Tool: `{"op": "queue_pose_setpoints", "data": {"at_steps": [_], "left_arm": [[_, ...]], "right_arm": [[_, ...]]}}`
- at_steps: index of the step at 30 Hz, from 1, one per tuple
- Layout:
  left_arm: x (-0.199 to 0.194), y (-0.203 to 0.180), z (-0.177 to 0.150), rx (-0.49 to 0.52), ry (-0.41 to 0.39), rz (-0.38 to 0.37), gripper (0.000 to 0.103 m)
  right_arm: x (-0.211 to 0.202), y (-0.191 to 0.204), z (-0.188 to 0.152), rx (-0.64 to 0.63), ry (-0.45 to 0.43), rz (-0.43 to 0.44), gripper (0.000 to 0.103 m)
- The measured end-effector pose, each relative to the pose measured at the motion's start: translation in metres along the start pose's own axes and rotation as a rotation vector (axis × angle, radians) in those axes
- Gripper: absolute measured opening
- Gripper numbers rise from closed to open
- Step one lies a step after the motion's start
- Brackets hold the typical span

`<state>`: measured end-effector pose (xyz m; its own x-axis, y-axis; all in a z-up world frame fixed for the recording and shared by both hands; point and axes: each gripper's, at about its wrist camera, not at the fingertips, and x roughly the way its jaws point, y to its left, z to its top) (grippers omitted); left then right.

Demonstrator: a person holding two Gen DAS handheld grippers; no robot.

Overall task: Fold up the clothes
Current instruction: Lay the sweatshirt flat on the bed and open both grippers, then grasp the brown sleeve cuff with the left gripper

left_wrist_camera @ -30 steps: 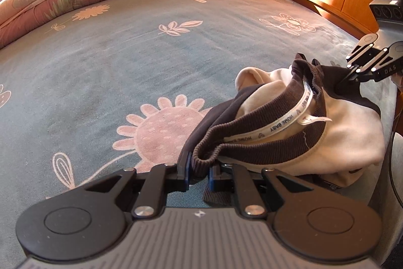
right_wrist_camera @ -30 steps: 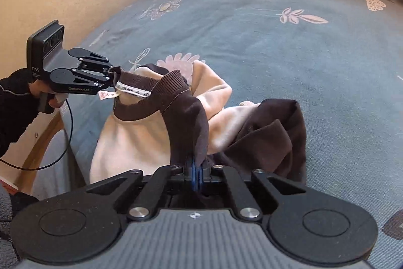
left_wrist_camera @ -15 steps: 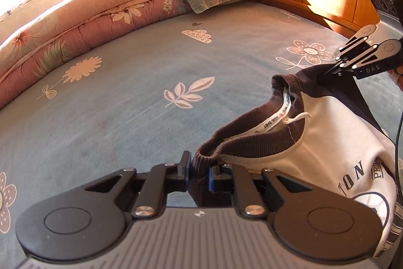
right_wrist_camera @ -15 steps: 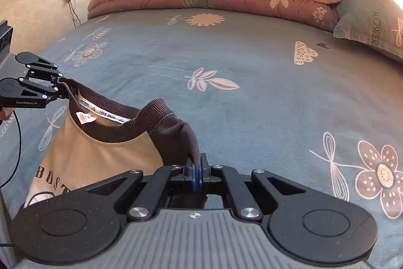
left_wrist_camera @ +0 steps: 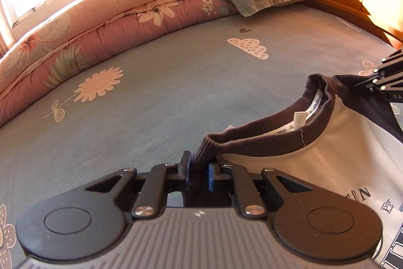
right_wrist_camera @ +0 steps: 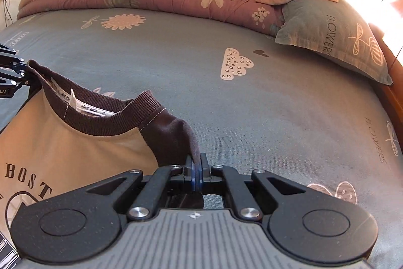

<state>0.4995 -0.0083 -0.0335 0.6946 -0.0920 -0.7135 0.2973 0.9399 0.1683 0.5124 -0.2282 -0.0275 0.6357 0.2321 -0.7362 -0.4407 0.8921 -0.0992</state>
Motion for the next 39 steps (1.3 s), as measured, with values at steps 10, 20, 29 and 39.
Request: {"op": "queue_pose_setpoints", "data": {"at_steps": [10,20,29,39], "left_arm": [[-0.005,0.017,-0.031,-0.126,0.083,-0.061,0.015],[-0.113,0.002,-0.118,-0.192,0.19,-0.235,0.028],[-0.181,-0.018,-0.217,-0.419,0.199,-0.368,0.035],[-0.227,-0.057,-0.268,-0.399,0.052,-0.322,0.042]], "right_arm": [[0.002,0.011,-0.013,0.073,0.029,0.055,0.027],[-0.135,0.056,-0.05,0.099,-0.032,0.268,0.067],[-0.216,0.131,-0.152,0.144,-0.049,0.377,0.077],[-0.252,0.157,-0.242,0.302,-0.024,0.412,0.082]]}}
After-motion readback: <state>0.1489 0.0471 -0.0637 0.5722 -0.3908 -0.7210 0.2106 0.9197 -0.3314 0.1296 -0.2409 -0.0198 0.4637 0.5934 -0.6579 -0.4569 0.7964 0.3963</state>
